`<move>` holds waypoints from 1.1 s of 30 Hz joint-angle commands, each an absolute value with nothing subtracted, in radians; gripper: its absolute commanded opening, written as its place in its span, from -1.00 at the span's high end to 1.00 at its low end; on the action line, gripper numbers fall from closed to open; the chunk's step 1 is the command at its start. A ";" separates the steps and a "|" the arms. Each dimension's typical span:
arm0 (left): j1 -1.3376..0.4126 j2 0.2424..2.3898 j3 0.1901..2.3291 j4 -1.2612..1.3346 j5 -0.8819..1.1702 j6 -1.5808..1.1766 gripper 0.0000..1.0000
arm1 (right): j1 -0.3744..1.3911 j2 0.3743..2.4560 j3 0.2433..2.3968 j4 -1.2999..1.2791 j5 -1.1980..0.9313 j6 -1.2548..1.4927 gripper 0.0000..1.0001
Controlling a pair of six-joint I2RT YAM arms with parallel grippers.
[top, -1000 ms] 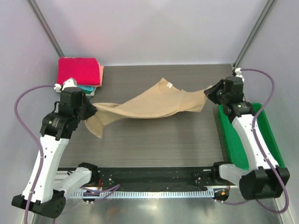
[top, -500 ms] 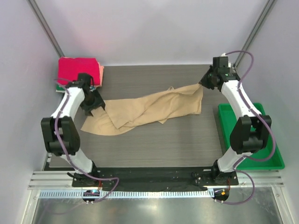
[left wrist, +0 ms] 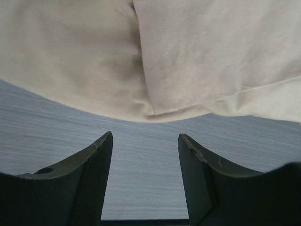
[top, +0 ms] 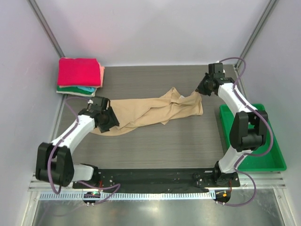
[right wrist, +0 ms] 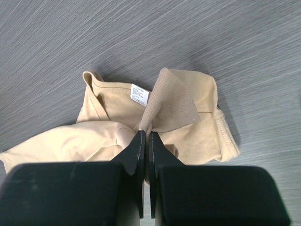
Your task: Fold and stack the t-shirts
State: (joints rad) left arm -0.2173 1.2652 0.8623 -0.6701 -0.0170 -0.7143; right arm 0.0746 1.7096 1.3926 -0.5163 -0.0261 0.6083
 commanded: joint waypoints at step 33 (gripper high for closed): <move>-0.268 1.413 0.827 -0.360 0.034 -0.790 1.00 | 0.087 1.726 1.367 -0.431 -0.090 0.626 0.97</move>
State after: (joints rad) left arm -0.2626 1.4532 0.7975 -0.3508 0.0456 -0.7902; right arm 0.0830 1.7660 1.3701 -0.4591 -0.0753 0.6270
